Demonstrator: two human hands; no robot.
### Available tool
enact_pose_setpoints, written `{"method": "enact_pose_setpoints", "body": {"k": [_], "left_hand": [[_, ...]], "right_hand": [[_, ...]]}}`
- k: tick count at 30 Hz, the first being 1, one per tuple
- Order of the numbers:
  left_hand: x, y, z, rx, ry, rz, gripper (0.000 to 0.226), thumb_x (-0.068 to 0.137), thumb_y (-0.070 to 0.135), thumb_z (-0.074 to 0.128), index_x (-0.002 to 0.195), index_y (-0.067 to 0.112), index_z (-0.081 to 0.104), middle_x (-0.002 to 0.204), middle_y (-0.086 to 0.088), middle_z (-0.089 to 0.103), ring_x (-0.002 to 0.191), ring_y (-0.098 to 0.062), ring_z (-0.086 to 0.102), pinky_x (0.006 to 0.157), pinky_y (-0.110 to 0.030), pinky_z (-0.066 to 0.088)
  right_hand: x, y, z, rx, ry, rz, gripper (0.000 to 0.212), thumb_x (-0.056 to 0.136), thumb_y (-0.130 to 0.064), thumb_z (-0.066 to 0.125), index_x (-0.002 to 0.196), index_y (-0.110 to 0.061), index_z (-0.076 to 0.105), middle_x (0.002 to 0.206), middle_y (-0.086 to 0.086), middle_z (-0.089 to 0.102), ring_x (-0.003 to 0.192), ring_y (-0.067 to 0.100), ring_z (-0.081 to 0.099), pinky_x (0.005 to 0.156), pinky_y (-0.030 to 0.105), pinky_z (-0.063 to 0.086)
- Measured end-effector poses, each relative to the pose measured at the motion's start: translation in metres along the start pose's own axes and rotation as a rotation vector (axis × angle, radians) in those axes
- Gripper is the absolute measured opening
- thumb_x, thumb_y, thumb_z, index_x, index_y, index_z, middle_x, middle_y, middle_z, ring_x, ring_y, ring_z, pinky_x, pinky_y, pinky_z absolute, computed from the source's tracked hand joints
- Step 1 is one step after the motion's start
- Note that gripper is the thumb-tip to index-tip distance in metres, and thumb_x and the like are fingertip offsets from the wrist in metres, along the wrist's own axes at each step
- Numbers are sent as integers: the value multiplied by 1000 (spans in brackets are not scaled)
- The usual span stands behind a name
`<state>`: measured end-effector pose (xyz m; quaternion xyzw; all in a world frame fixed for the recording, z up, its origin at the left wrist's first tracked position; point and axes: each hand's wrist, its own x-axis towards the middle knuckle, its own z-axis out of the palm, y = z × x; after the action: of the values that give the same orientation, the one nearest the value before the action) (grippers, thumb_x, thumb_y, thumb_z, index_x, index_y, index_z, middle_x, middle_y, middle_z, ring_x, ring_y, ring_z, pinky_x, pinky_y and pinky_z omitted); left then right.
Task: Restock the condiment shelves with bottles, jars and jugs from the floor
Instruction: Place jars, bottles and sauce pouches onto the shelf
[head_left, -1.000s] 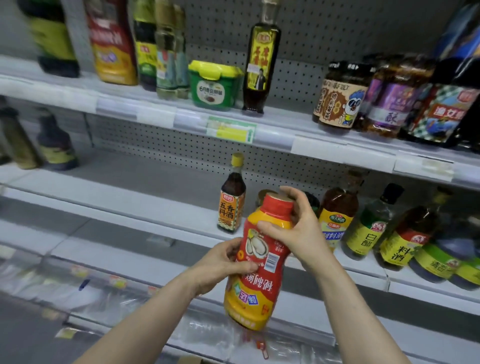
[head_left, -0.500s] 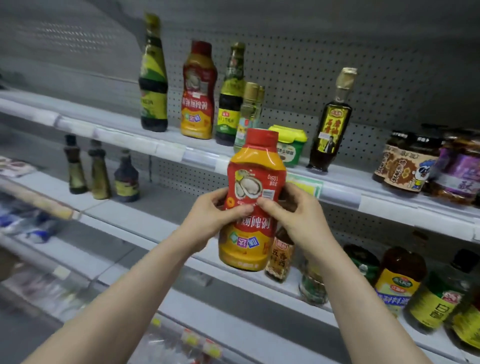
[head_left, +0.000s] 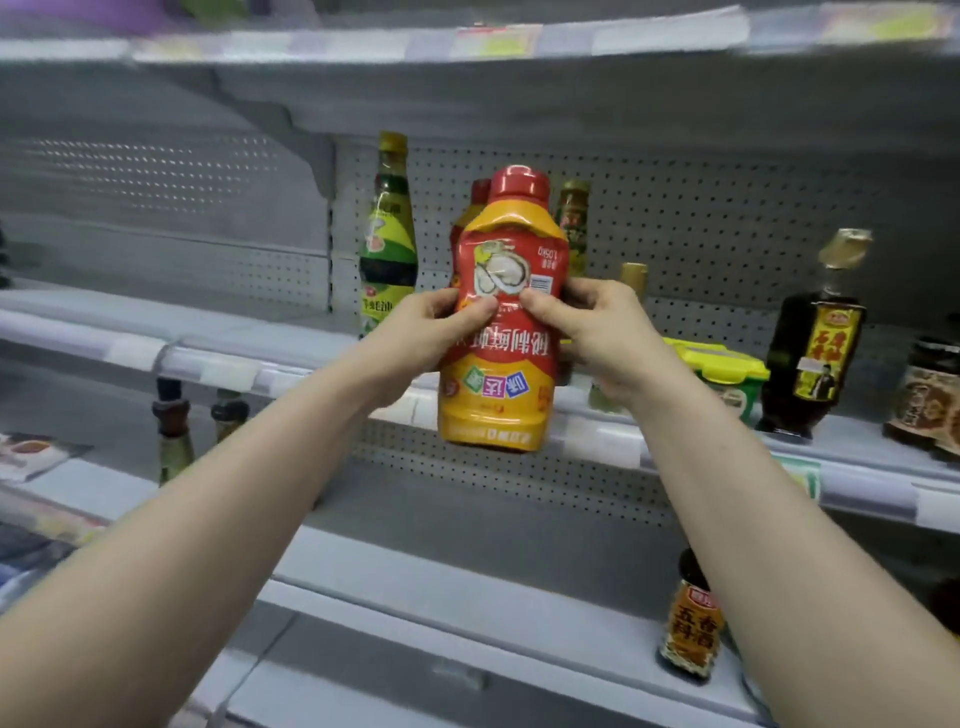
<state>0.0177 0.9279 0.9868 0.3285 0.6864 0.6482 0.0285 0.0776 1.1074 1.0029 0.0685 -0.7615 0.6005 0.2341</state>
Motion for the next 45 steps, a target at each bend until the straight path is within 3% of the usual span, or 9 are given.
{"method": "enact_pose_setpoints", "body": {"k": [3, 5, 8, 18, 25, 29, 33, 37, 45], "left_hand": [[24, -3, -23, -8, 24, 22, 42, 94, 34, 63, 132, 17, 56, 115, -2, 71, 96, -13, 72, 72, -25, 60], [41, -7, -33, -39, 46, 49, 44, 95, 31, 62, 135, 16, 54, 120, -5, 69, 105, -19, 70, 86, -35, 59], [68, -13, -44, -109, 57, 97, 44, 96, 26, 61, 138, 15, 51, 125, -8, 66, 112, -21, 66, 96, -40, 54], [104, -54, -50, -113, 22, 110, 43, 95, 26, 61, 135, 17, 53, 114, 2, 70, 100, -11, 69, 78, -24, 58], [92, -72, -59, 159, -32, 181, 74, 74, 20, 84, 135, 36, 45, 113, 19, 65, 99, 5, 65, 71, -13, 54], [93, -79, -58, 174, 24, 203, 81, 75, 18, 83, 143, 30, 42, 121, 15, 62, 108, -1, 60, 84, -23, 53], [96, -79, -58, 164, 10, 178, 78, 74, 17, 83, 139, 32, 43, 118, 17, 61, 99, 8, 61, 70, -11, 52], [97, -81, -58, 4, -85, 97, 79, 71, 19, 82, 137, 28, 39, 122, 9, 63, 101, 3, 66, 72, -17, 57], [96, -82, -56, -24, -75, 71, 83, 64, 28, 80, 136, 25, 39, 119, 10, 62, 101, -1, 66, 79, -22, 57]], "right_hand": [[30, -3, 19, -2, 27, -30, 37, 89, -23, 74, 121, -9, 65, 107, 3, 74, 94, 17, 73, 74, 30, 61], [48, -5, 29, -3, 52, -74, 34, 89, -18, 74, 120, -8, 64, 108, 3, 73, 94, 15, 72, 72, 25, 60], [73, -3, 39, -33, 108, -123, 35, 89, -16, 75, 122, -8, 65, 113, 7, 72, 100, 20, 71, 83, 33, 60], [90, 28, 44, -53, 170, -60, 37, 90, -18, 73, 125, -15, 62, 122, 6, 69, 111, 20, 67, 95, 42, 57], [69, 44, 50, -467, 164, -7, 69, 79, -28, 85, 139, -19, 53, 129, 0, 66, 114, 15, 62, 99, 41, 54], [68, 46, 55, -470, 211, -18, 71, 80, -30, 84, 142, -18, 51, 132, 0, 63, 117, 16, 60, 100, 41, 53], [69, 46, 58, -498, 224, -13, 69, 81, -31, 83, 141, -19, 51, 133, 0, 63, 116, 17, 61, 99, 40, 53], [68, 51, 59, -543, 217, -27, 64, 86, -34, 78, 141, -22, 49, 133, -3, 62, 109, 7, 55, 91, 30, 49], [65, 52, 63, -490, 158, 38, 60, 91, -30, 73, 144, -21, 45, 138, 1, 60, 125, 20, 57, 105, 47, 49]]}}
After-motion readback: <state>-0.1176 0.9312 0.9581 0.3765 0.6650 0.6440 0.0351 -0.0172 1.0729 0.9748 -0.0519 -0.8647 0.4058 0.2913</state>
